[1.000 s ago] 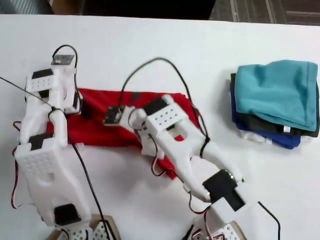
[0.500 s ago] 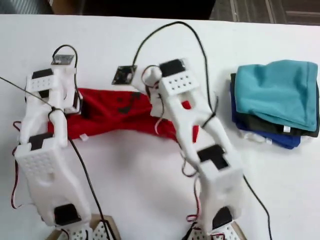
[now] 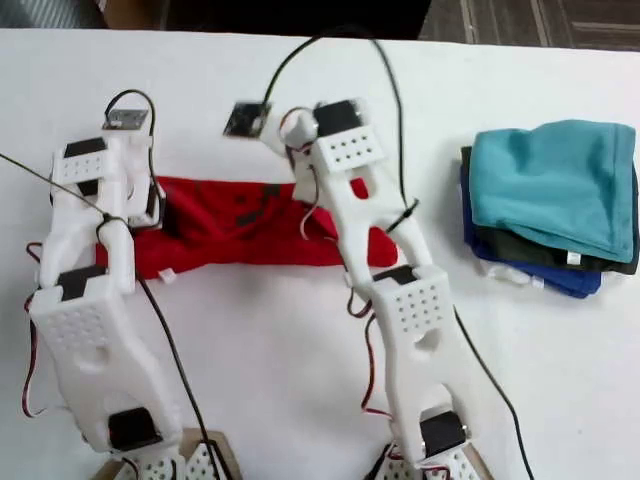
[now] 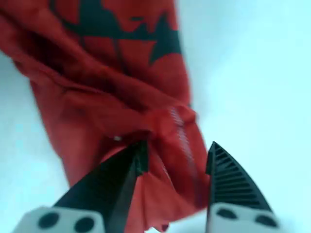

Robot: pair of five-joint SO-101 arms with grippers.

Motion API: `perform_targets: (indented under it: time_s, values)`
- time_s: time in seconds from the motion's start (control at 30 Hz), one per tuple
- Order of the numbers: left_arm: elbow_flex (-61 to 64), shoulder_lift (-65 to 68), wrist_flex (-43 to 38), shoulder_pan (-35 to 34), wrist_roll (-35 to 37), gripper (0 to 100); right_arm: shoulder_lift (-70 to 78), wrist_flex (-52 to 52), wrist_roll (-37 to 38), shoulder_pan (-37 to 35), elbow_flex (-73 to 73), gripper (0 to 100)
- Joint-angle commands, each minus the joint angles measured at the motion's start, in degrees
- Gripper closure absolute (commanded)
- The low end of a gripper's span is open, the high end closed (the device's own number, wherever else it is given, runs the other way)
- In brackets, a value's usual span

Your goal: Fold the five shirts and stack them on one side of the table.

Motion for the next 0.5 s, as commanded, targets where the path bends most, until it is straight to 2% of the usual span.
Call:
perform_targets:
  time_s: [0.0,0.13,0.2,0.23,0.47]
  values:
    - [-0.31,0.35,-0.97,0.53,-0.18,75,-0.75,0.66,-4.22,2.77,-8.09,81.0]
    - [-0.31,0.35,-0.97,0.53,-0.18,75,-3.74,2.42,-7.82,4.79,-11.78,85.1]
    - [-0.31,0.35,-0.97,0.53,-0.18,75,-8.48,2.59,-8.35,4.62,-9.14,93.7]
    - [-0.31,0.35,-0.97,0.53,-0.18,75,-11.38,2.59,-8.35,4.18,-6.24,98.9]
    - [-0.31,0.35,-0.97,0.53,-0.18,75,-33.98,2.24,-8.35,-2.07,27.78,97.7]
